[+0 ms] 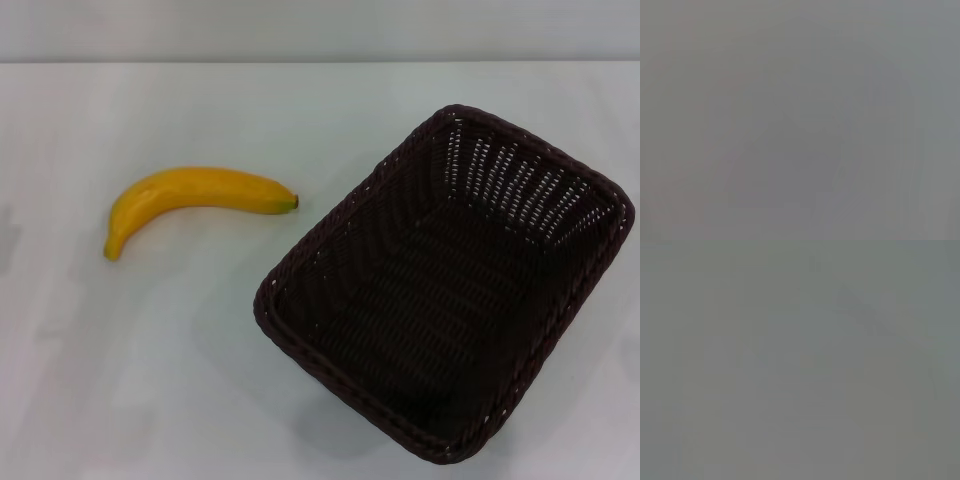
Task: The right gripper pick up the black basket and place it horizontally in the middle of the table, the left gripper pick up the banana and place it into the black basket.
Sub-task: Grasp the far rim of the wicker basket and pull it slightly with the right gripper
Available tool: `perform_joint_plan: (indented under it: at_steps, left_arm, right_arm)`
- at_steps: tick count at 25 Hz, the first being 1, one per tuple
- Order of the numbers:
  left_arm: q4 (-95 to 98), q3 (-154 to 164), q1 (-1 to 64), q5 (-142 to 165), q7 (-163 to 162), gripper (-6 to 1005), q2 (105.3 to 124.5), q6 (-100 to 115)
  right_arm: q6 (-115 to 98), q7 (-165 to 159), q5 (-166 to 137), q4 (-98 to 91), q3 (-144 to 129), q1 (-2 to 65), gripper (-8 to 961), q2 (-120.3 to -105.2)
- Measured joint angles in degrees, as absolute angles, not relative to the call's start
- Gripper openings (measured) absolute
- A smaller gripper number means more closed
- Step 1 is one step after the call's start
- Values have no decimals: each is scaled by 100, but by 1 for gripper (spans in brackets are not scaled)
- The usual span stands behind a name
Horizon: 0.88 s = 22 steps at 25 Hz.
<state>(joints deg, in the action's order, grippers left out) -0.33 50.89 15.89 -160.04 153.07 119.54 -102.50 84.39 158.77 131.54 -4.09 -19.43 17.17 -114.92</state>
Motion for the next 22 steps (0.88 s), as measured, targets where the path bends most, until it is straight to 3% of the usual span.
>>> perform_joint_plan:
  at_steps: [22]
  left_arm:
    - [27, 5053, 1628, -16058, 15508, 879, 11935, -10163]
  right_arm:
    - [8544, 15873, 13157, -213, -1925, 1702, 868, -11504]
